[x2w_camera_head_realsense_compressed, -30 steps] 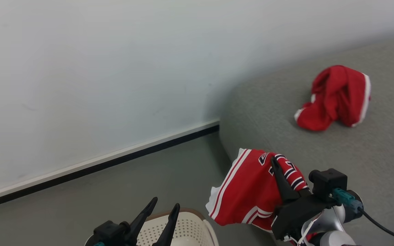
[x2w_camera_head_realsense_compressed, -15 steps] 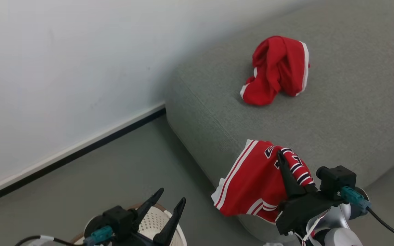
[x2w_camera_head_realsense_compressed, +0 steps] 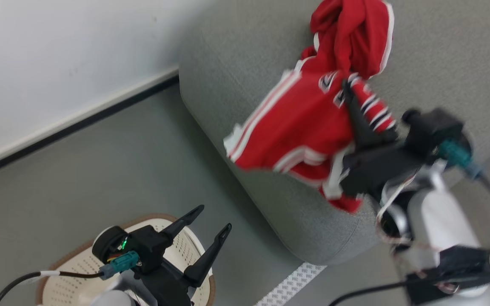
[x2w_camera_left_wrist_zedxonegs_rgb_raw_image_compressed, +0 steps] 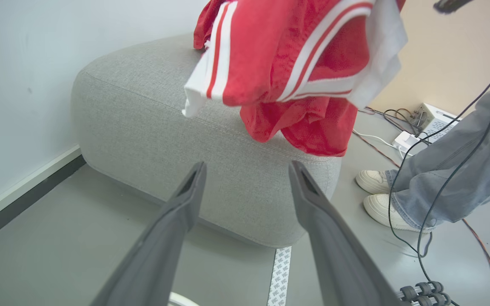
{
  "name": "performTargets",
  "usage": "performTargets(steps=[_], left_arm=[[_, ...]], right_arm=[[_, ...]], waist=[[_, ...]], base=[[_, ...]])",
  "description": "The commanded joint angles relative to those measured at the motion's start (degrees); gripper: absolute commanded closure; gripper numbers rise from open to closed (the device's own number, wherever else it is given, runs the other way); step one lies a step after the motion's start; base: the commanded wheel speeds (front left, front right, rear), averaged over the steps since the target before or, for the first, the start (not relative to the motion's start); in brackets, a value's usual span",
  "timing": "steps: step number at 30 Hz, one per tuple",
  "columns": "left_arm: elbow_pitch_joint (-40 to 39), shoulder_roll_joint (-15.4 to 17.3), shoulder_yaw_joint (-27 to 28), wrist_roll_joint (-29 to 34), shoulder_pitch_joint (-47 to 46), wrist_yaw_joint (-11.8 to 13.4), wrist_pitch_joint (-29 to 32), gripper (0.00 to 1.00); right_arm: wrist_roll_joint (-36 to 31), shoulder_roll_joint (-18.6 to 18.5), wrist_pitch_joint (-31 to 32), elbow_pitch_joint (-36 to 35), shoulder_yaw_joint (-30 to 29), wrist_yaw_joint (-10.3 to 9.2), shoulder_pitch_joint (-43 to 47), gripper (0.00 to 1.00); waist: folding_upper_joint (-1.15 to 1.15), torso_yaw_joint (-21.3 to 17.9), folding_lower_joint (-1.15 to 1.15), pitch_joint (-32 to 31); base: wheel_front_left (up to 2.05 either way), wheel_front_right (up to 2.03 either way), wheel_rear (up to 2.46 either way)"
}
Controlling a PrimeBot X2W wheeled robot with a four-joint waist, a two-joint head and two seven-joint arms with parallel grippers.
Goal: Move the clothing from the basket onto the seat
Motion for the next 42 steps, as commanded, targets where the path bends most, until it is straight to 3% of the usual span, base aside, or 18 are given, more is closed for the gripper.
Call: performTargets(steps=[1,3,10,12,22,29,30,31,32,42], left_arm=[[-1.5,1.4,-0.2,1.2,-1.6,-0.3,1.1,0.0],[-5.1,3.2,-0.3,1.9,-2.9,-0.2,4.2,0.0],[-12.0,5.6,0.3,3.1,-5.3,0.5,8.4,0.0],[-15.1,6.8,0.6,3.6,-5.3,1.0,9.8,0.0],[-19.7,7.5,-0.1,4.6,-3.5,2.7,10.6,0.0],[-20.8,7.1,-1.0,5.5,-2.7,3.6,10.0,0.0],[-20.9,7.2,-1.1,5.6,-2.4,3.6,9.9,0.0],[-21.0,7.3,-1.0,5.4,-2.2,3.7,9.7,0.0],[-21.1,7.4,-0.9,5.3,-2.2,3.8,9.6,0.0],[-18.0,5.3,-1.0,3.4,-2.1,3.1,5.9,0.0]], right_arm=[[-0.4,-2.1,0.2,-0.6,-0.4,-0.02,-5.2,1.0],[2.0,-5.7,1.2,-1.1,-2.5,-0.02,-15.4,1.0],[6.6,-12.1,3.9,2.4,-9.5,-0.02,-31.2,1.0],[7.9,-14.1,4.3,6.9,-13.9,-0.02,-38.2,1.0],[10.8,-18.6,-0.9,25.8,-29.0,-0.01,-45.7,1.0],[9.2,-15.5,-7.0,41.0,-33.0,-0.01,-41.2,1.0],[8.9,-15.0,-7.7,43.0,-33.3,-0.01,-40.8,0.89],[8.2,-14.7,-8.3,44.8,-33.0,-0.01,-40.2,0.59],[7.6,-14.6,-8.7,46.5,-32.6,-0.01,-39.8,0.0],[1.8,-15.6,-12.2,52.4,-22.4,-0.01,-36.1,0.0]], waist=[[-0.01,0.0,-0.01,7.3],[-0.01,0.5,-0.01,12.4],[-0.01,1.4,-0.01,21.0],[-0.01,1.5,-0.01,24.0],[-0.01,5.0,-0.01,28.6],[-0.01,7.4,-0.01,29.7],[-0.01,7.5,-0.01,29.7],[-0.01,7.7,-0.01,29.6],[-0.01,7.9,-0.01,29.6],[-0.01,9.8,-0.01,23.7]], base=[[0.0,0.0,0.0],[0.0,0.0,0.0],[0.0,0.0,0.0],[0.0,0.0,0.0],[0.0,0.0,0.0],[0.0,0.0,0.0],[0.0,0.0,0.0],[0.0,0.0,0.0],[0.0,0.0,0.0],[0.0,0.0,0.0]])
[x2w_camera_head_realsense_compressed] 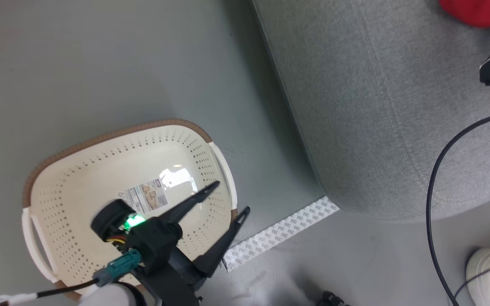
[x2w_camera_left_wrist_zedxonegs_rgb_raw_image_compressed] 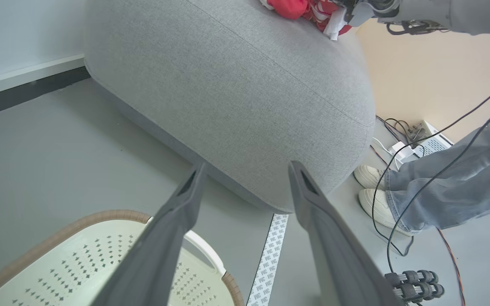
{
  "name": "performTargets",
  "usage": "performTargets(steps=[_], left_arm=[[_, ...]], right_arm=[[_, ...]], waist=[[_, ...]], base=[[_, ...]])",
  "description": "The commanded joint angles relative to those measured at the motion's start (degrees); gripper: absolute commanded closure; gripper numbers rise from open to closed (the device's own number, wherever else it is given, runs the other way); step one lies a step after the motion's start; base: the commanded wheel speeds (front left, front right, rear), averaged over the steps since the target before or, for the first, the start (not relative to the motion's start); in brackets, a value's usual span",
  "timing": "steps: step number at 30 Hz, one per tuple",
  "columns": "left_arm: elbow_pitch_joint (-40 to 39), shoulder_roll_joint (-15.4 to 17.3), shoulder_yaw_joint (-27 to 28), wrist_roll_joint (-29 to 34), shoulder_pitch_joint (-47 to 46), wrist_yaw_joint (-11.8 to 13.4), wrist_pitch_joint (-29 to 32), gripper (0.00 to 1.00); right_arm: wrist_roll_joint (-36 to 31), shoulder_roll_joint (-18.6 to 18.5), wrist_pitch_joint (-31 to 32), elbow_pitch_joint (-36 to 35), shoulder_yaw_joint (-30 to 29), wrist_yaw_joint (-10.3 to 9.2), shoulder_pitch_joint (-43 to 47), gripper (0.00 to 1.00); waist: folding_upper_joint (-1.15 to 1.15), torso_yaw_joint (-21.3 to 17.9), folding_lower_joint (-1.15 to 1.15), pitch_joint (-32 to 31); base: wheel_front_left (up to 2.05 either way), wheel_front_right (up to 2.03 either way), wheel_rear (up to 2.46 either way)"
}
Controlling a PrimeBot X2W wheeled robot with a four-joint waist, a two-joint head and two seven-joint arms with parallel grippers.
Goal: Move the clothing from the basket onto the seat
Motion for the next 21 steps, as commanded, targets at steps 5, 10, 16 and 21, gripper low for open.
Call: performTargets(steps=[5,10,16,21], left_arm=[[5.6,-3.6,-2.1,-2.5,1.1,-2.2,-3.7,0.0],[10.6,-6.6,-2.3,-5.0,3.7,-2.3,-7.9,0.0],[16.4,-9.5,-1.3,-7.7,7.1,-0.6,-12.2,0.0],[20.9,-12.1,1.8,-11.0,11.9,2.3,-15.4,0.0]], right_arm=[[-1.6,-1.6,-1.7,0.3,3.3,0.0,5.1,0.0],[-0.2,-0.7,-3.6,-1.1,5.4,-0.01,11.0,0.0],[1.5,0.5,-4.3,-5.0,8.0,-0.01,19.5,0.0],[4.0,1.1,-4.0,-12.5,11.3,-0.01,28.6,0.0]], waist=[[0.0,2.6,0.0,-9.5],[0.0,3.6,0.0,-17.5],[0.0,5.5,0.0,-25.7],[0.0,8.0,0.0,-33.9]], base=[[0.0,0.0,0.0],[0.0,0.0,0.0],[0.0,0.0,0.0],[0.0,0.0,0.0]])
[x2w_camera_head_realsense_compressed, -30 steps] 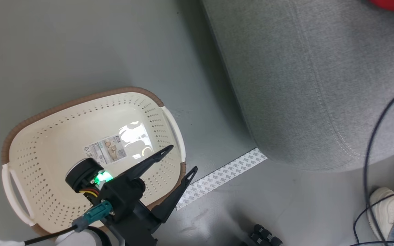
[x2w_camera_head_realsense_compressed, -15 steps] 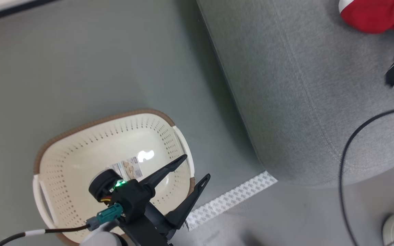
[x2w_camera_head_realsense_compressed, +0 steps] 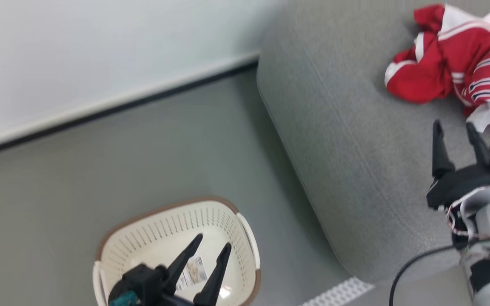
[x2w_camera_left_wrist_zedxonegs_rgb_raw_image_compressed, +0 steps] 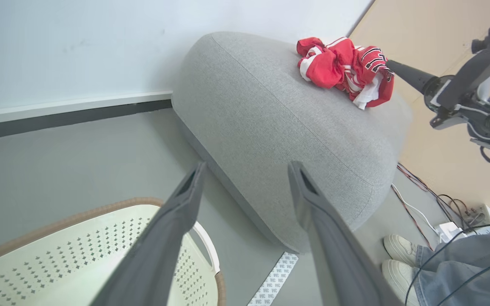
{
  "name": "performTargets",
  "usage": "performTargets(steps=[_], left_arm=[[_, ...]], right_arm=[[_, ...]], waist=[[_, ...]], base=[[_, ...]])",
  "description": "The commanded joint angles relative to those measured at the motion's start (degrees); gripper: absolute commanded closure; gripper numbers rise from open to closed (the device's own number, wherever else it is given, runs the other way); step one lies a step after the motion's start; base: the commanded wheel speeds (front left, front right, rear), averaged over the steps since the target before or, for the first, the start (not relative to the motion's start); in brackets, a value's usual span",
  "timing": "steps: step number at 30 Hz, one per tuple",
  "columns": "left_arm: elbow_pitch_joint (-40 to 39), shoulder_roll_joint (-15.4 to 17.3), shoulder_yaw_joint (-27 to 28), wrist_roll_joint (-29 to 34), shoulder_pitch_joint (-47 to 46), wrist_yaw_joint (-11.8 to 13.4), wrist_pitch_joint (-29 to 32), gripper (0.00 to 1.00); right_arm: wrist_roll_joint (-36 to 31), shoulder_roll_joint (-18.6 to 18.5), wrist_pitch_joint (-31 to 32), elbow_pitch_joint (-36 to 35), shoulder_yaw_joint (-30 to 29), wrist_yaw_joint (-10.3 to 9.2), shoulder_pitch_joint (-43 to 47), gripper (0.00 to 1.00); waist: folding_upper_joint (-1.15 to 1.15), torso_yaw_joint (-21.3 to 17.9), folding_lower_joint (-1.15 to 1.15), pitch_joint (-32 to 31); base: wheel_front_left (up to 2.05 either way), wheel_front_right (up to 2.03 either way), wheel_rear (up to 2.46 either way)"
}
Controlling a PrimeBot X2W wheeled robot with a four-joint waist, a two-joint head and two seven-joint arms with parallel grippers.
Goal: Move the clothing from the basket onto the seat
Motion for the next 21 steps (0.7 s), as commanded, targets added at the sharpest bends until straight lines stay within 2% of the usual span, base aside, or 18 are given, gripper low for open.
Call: performTargets(steps=[1,3,11,17,21], left_arm=[[0.4,0.0,0.0,-0.5,1.5,0.2,-0.5,0.0],[2.1,-0.4,1.2,-1.0,3.7,1.0,-1.1,0.0],[4.4,-0.4,6.6,-0.2,6.3,4.5,-1.9,0.0],[3.9,-0.4,12.1,2.4,8.3,8.4,-1.9,0.0],[2.4,-0.9,16.5,4.4,9.9,9.8,-1.9,0.0]], right_arm=[[0.3,-0.5,0.1,-0.6,0.3,-0.03,1.6,0.0],[1.9,-0.8,1.5,-6.1,2.5,-0.02,7.0,0.0],[1.7,0.9,3.9,-20.0,3.3,-0.02,18.1,0.0],[-0.4,5.6,4.3,-26.3,0.9,-0.02,24.3,0.0],[-2.2,9.9,3.9,-28.8,-0.1,-0.02,27.7,0.0]], waist=[[0.01,4.4,0.02,-10.9],[0.01,6.3,0.02,-14.7],[0.01,12.6,0.02,-18.5],[0.01,17.3,0.02,-20.6],[0.01,19.6,0.02,-21.4]], base=[[0.0,0.0,0.0],[0.0,0.0,0.0],[0.0,0.0,0.0],[0.0,0.0,0.0],[0.0,0.0,0.0]])
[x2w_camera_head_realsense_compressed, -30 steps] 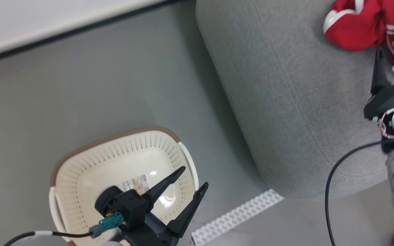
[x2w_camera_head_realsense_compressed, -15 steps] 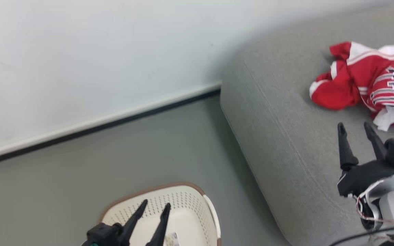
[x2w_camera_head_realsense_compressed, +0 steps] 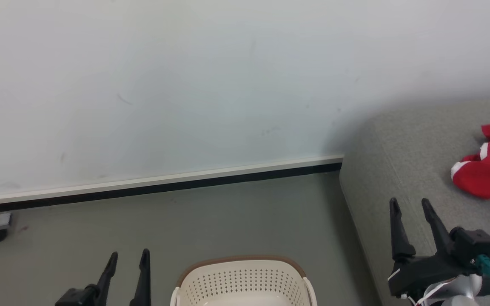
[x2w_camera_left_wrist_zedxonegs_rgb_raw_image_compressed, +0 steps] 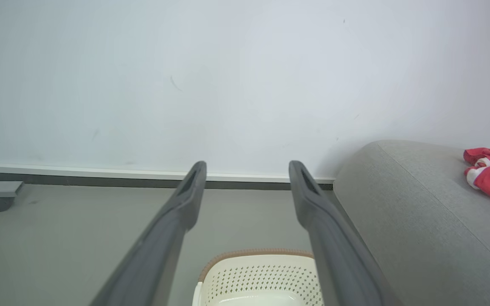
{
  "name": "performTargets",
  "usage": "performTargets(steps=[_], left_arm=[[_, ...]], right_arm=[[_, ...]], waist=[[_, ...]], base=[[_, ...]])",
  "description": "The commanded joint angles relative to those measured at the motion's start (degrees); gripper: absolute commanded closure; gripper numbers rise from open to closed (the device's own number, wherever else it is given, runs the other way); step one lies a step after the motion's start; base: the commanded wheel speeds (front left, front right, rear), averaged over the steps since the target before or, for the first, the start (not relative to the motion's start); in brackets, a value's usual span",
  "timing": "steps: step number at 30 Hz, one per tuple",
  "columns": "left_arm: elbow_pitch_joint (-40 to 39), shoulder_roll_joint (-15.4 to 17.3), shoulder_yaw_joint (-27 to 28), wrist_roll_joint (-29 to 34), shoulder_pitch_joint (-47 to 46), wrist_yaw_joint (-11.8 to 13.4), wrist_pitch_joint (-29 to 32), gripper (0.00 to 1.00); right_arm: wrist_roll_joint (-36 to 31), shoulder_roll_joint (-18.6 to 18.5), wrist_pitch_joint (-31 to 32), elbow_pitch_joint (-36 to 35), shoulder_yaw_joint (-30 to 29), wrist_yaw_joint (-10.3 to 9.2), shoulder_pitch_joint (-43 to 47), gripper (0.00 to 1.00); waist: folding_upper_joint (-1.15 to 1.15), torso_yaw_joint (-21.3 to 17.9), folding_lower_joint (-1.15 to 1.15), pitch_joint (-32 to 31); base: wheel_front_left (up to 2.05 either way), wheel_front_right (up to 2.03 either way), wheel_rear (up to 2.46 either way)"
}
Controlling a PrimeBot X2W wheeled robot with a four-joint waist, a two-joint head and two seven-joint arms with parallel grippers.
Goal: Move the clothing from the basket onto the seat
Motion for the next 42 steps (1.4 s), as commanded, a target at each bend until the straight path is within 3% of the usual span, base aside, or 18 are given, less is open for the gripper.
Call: performTargets(steps=[1,5,11,14,22,29,42], left_arm=[[-0.7,-0.2,1.9,1.2,1.8,0.4,-0.2,0.0],[-1.4,-0.8,6.1,2.8,4.4,0.1,-0.2,0.0],[-1.8,-2.4,10.7,3.3,7.4,-0.6,-0.2,0.0],[-1.8,-2.2,11.3,4.2,8.8,-1.0,-0.2,0.0],[-2.1,-0.7,13.6,7.8,10.6,-5.6,-0.2,0.0],[-2.1,-1.5,14.7,10.5,12.0,-8.7,-0.2,0.0],[-1.4,-4.3,18.0,12.2,13.0,-10.7,-0.3,0.0]], right_arm=[[-0.4,1.7,-0.3,-0.7,-0.2,-0.02,2.1,0.0],[-1.2,4.3,-1.0,-0.8,0.3,-0.02,4.3,0.0],[-2.8,5.4,-2.0,-0.9,2.1,-0.02,6.5,0.0],[-3.1,5.6,-2.1,-0.8,2.5,-0.02,7.2,0.0],[-4.5,5.7,-1.4,-0.9,5.8,-0.02,9.4,0.0],[-4.8,5.3,-1.1,-1.9,7.2,-0.02,11.5,0.0],[-5.2,5.3,-0.9,-3.4,5.7,-0.02,13.0,0.0]], waist=[[0.01,5.3,0.01,-3.8],[0.01,6.5,0.01,-4.3],[0.01,7.3,0.01,-4.9],[0.01,7.2,0.01,-5.0],[0.01,6.5,0.01,-4.9],[0.01,5.7,0.01,-4.6],[0.01,4.4,0.01,-4.1]], base=[[0.0,0.0,0.0],[0.0,0.0,0.0],[0.0,0.0,0.0],[0.0,0.0,0.0],[0.0,0.0,0.0],[0.0,0.0,0.0],[0.0,0.0,0.0]])
